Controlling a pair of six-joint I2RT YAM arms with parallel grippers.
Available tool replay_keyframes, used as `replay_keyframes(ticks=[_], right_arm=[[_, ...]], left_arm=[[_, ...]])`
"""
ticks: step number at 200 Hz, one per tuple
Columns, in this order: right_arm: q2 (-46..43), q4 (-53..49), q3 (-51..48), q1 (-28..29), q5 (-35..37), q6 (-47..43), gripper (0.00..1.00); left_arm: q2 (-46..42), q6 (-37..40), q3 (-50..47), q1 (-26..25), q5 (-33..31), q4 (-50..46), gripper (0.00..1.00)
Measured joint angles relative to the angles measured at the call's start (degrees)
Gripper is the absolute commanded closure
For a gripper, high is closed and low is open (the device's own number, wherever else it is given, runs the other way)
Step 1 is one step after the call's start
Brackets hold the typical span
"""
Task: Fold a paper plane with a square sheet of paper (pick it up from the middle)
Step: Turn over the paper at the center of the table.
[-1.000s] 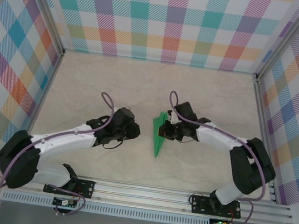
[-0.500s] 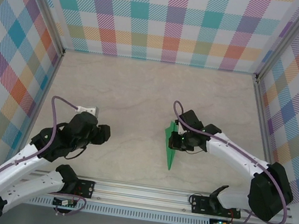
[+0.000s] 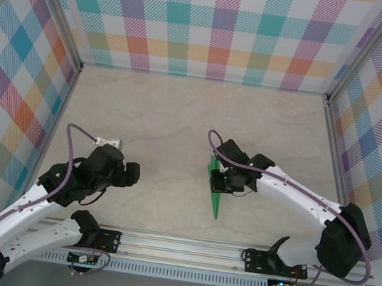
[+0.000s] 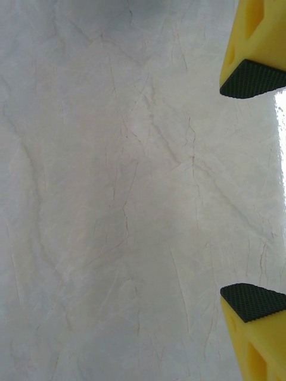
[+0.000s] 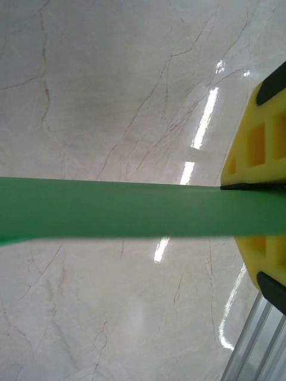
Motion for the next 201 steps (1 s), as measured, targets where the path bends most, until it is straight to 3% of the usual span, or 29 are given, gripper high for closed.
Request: replay_keyframes(ticks=[32, 74, 100, 134, 144, 187, 201], right_arm=[[8.76, -4.20, 8.57, 3.15, 6.71, 0.00, 0.90], [22.82, -14.51, 19.87, 5.66, 21.11, 2.86, 0.91], [31.87, -18.10, 23.63, 6.60, 25.46, 5.35, 0.90], [40.44, -19.12, 26.64, 8.66, 26.40, 7.54, 0.88], [42.10, -19.06, 27.43, 9.11, 25.90, 7.78, 0.84], [43.19, -19.76, 29.31, 9.60, 24.52, 7.48, 0.68], [43.19, -19.65, 30.38, 9.60, 22.97, 7.15, 0.69]], left_arm=[[0.57, -0.17, 0.00, 0.00, -1.22, -0.22, 0.09], [1.97, -1.01, 0.00, 0.02, -3.30, -1.38, 0.06], [0.42, -1.66, 0.00, 0.02, -4.68, -1.51, 0.05], [-4.92, -3.65, 0.00, 0.02, -7.87, -2.60, 0.03], [-6.58, -4.61, 0.00, 0.04, -9.42, -3.26, 0.03], [-11.37, -7.91, 0.00, 0.04, -15.45, -6.03, 0.03], [-11.76, -8.44, -0.02, 0.04, -16.33, -6.25, 0.02]])
